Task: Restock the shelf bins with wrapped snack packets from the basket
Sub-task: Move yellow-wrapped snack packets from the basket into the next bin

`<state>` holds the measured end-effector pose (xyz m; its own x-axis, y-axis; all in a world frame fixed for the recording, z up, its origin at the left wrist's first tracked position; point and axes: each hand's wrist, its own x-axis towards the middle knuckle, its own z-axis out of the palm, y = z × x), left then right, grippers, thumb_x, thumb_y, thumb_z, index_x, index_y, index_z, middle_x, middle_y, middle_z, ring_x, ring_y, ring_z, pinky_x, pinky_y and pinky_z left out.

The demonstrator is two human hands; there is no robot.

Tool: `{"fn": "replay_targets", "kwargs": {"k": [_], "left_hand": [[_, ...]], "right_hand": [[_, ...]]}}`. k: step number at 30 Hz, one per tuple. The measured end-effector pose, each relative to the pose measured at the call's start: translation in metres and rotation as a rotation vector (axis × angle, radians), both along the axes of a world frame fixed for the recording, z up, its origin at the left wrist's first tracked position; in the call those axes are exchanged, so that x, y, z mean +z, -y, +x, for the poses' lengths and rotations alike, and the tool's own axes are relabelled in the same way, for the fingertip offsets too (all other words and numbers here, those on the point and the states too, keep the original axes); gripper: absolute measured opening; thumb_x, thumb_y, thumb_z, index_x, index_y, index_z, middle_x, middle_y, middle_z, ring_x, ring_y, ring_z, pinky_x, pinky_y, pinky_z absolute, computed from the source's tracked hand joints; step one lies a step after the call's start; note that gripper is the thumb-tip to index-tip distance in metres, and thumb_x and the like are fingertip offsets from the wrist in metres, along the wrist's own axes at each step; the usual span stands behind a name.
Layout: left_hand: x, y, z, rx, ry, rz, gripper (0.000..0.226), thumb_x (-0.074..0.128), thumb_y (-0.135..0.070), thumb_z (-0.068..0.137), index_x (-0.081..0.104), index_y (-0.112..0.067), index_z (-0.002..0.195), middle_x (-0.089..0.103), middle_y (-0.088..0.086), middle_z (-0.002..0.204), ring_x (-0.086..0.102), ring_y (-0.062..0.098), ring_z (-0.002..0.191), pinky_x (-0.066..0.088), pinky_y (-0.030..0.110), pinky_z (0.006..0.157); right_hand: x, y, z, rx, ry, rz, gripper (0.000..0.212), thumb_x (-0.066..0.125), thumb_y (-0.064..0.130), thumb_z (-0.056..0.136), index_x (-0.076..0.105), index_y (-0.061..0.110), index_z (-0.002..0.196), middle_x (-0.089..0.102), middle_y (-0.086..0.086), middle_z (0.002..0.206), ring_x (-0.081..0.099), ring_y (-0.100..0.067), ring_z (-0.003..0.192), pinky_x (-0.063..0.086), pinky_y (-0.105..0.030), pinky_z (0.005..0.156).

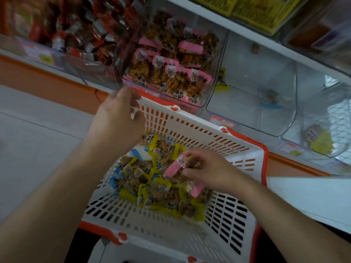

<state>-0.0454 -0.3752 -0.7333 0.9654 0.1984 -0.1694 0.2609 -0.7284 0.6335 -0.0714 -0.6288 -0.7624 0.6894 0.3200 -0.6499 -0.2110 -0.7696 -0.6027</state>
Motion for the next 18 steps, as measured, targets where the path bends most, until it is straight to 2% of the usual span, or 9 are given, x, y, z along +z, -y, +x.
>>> {"fn": "replay_targets", "kwargs": {"k": [1,2,3,5,7,9,12,16,18], "left_hand": [[0.006,0.006,-0.001,-0.041,-0.047,-0.123,0.019,0.062,-0.028,0.099,0.061,-0.028,0.118,0.069,-0.008,0.109,0.068,0.013,0.099,0.054,0.014,0.069],[0.009,0.011,-0.002,-0.087,-0.121,-0.265,0.013,0.064,-0.037,0.099,0.064,-0.032,0.110,0.073,-0.012,0.097,0.072,0.009,0.088,0.057,0.018,0.068],[0.012,0.017,-0.004,-0.138,-0.190,-0.386,0.016,0.066,-0.046,0.096,0.065,-0.035,0.107,0.075,-0.012,0.091,0.074,0.007,0.082,0.061,0.027,0.071],[0.015,0.028,-0.006,-0.246,-0.293,-0.483,0.032,0.070,-0.061,0.085,0.069,-0.037,0.106,0.076,-0.015,0.091,0.076,0.007,0.078,0.063,0.037,0.076],[0.016,0.037,-0.006,-0.290,-0.315,-0.569,0.029,0.076,-0.052,0.081,0.075,-0.030,0.101,0.078,-0.008,0.089,0.077,0.013,0.076,0.065,0.040,0.074],[0.015,0.038,-0.001,-0.220,-0.287,-0.671,0.018,0.079,-0.036,0.081,0.079,-0.022,0.092,0.078,0.001,0.085,0.077,0.018,0.075,0.065,0.036,0.069],[0.015,0.034,0.007,-0.174,-0.305,-0.770,0.021,0.078,-0.030,0.078,0.079,-0.016,0.094,0.078,0.007,0.088,0.077,0.018,0.079,0.062,0.027,0.069],[0.017,0.043,0.013,-0.164,-0.323,-0.804,0.011,0.077,-0.024,0.085,0.079,-0.024,0.095,0.078,0.003,0.098,0.077,0.018,0.089,0.064,0.030,0.074],[0.015,0.048,0.016,-0.153,-0.301,-0.819,0.007,0.076,-0.019,0.089,0.078,-0.020,0.095,0.077,0.009,0.101,0.077,0.022,0.089,0.063,0.030,0.075]], "right_hand": [[0.015,0.000,0.008,-0.031,0.031,0.043,0.030,0.082,0.031,0.092,0.070,0.049,0.112,0.069,0.017,0.109,0.070,-0.006,0.099,0.060,-0.035,0.088],[0.027,0.002,0.014,-0.065,0.054,0.084,0.034,0.085,0.030,0.089,0.070,0.050,0.113,0.071,0.015,0.108,0.071,-0.007,0.098,0.062,-0.039,0.090],[0.038,0.003,0.018,-0.097,0.077,0.138,0.037,0.088,0.029,0.087,0.071,0.049,0.113,0.073,0.012,0.108,0.073,-0.008,0.099,0.062,-0.043,0.091],[0.051,0.002,0.024,-0.151,0.093,0.250,0.041,0.091,0.024,0.084,0.072,0.043,0.114,0.078,0.005,0.106,0.076,-0.017,0.098,0.063,-0.053,0.092],[0.056,-0.002,0.035,-0.189,0.133,0.292,0.043,0.094,0.024,0.079,0.073,0.041,0.112,0.079,0.005,0.104,0.077,-0.017,0.097,0.063,-0.053,0.091],[0.056,-0.004,0.050,-0.191,0.198,0.282,0.042,0.095,0.026,0.078,0.073,0.039,0.111,0.078,0.012,0.102,0.075,-0.009,0.096,0.062,-0.044,0.089],[0.054,-0.001,0.067,-0.268,0.161,0.436,0.028,0.084,0.010,0.090,0.074,0.025,0.112,0.078,0.007,0.086,0.071,-0.008,0.075,0.054,-0.030,0.072],[0.049,0.009,0.078,-0.472,0.123,0.537,0.010,0.074,0.007,0.097,0.080,0.015,0.098,0.076,-0.005,0.082,0.065,-0.021,0.068,0.054,-0.033,0.062],[0.047,0.013,0.081,-0.544,0.112,0.547,0.009,0.074,0.018,0.098,0.082,0.015,0.097,0.073,-0.004,0.083,0.066,-0.024,0.071,0.056,-0.038,0.067]]}}
